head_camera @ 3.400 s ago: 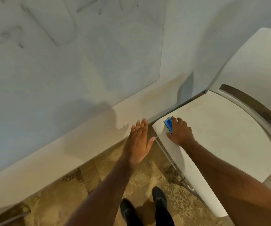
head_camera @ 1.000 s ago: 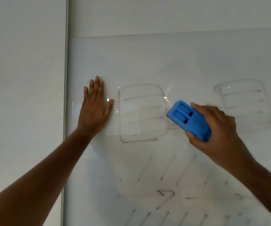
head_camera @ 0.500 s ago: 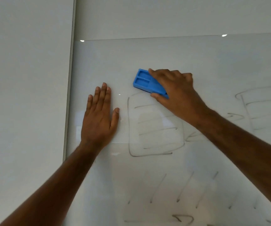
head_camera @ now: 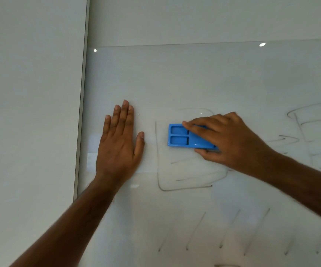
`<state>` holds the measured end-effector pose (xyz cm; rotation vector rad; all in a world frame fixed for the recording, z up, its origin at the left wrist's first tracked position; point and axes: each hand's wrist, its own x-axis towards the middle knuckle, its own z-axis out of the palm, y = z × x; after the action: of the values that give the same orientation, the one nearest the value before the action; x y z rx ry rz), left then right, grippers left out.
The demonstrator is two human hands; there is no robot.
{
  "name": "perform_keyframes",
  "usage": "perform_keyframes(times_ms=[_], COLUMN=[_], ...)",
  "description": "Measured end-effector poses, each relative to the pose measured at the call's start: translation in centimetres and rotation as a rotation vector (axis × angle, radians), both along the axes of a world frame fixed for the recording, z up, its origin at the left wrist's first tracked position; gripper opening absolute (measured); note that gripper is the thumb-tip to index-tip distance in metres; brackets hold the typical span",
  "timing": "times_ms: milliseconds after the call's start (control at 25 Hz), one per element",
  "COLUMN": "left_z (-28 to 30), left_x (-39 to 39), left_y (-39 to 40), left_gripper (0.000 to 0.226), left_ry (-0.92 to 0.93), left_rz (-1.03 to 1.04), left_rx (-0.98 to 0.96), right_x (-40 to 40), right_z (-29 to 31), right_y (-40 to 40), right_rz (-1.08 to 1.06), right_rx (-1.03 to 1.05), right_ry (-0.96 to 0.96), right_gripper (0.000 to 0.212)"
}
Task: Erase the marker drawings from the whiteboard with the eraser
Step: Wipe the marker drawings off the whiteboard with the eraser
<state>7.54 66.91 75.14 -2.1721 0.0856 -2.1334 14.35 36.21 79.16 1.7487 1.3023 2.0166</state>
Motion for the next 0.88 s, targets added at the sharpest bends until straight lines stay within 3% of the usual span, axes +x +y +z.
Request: perform_keyframes(times_ms=[280, 480, 680, 880], left_z=[-0.2, -0.3, -1.0, -1.3], left_x=[0.1, 0.0, -0.2, 0.0], left_y=[0.0, 0.1, 0.2, 0.1], left_gripper=[0.071, 0.07, 0.066, 0.066], left_ry=[0.0, 0.011, -0.006, -0.01], left_rz=[-0.018, -0.013, -0.019, -0.008], left_rx=[-0.006, 0.0, 0.002, 0.001], right_x=[-0.8, -1.5, -0.2, 1.1], right_z=[6.4, 2.4, -2.5, 1.0], right_y=[0.9, 5.7, 0.4, -4.6], right_rz=[0.093, 0.042, 0.032, -0.004], right_rx=[0.182, 0.121, 0.057, 0.216], right_ry=[0.184, 0.067, 0.024, 0.099], right_gripper=[0.069, 0.068, 0.064, 0.069])
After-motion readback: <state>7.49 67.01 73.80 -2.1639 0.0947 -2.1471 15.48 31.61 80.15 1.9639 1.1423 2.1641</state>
